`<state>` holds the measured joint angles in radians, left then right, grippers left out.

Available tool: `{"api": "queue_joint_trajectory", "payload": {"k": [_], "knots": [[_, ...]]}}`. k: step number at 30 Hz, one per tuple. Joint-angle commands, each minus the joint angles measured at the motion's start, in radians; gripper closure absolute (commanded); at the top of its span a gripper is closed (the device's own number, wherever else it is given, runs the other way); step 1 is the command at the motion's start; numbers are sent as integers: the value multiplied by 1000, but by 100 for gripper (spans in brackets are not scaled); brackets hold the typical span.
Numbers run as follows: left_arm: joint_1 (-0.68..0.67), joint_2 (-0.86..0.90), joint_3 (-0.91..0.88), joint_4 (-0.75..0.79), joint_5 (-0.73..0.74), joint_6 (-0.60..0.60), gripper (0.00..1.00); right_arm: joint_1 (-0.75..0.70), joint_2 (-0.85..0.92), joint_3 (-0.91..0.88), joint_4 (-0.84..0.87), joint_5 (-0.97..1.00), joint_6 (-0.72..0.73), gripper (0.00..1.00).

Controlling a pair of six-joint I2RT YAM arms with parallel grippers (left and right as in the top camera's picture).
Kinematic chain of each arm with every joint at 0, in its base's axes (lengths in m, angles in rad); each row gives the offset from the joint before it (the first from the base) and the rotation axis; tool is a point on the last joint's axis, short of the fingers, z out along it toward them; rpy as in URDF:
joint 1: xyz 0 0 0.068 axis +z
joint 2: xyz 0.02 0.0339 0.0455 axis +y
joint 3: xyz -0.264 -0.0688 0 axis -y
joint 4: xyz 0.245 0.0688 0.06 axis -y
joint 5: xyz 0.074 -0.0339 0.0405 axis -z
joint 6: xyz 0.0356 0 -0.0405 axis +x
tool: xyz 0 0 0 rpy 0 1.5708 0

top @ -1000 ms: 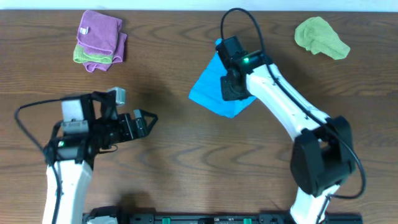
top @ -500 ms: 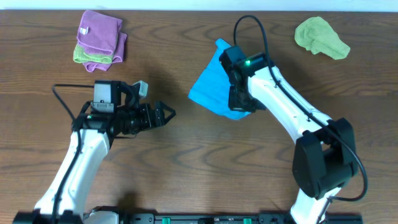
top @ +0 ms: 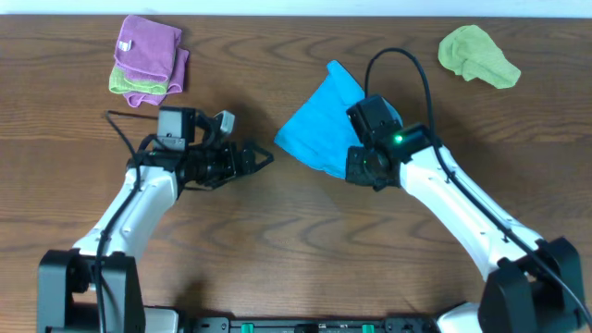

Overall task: Fold the cloth
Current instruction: 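Move the left gripper to the blue cloth's left corner and grasp, then hold the blue cloth corners with both grippers and lift it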

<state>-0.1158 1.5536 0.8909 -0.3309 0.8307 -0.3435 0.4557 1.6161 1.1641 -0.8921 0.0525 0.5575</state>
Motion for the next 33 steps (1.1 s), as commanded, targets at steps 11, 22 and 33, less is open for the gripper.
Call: {"api": "queue_joint_trajectory", "payload": {"k": [11,22,33], "knots": [[-29,187,82,94,-26,-1,5,-3,-81,-167,119,-95,-47,98],[-37,307,169,208,-52,-24,5,-3,-197,-245,137,-140,-66,99],[-120,356,213,205,-129,-39,5,-3,-199,-245,137,-158,-66,98]]}}
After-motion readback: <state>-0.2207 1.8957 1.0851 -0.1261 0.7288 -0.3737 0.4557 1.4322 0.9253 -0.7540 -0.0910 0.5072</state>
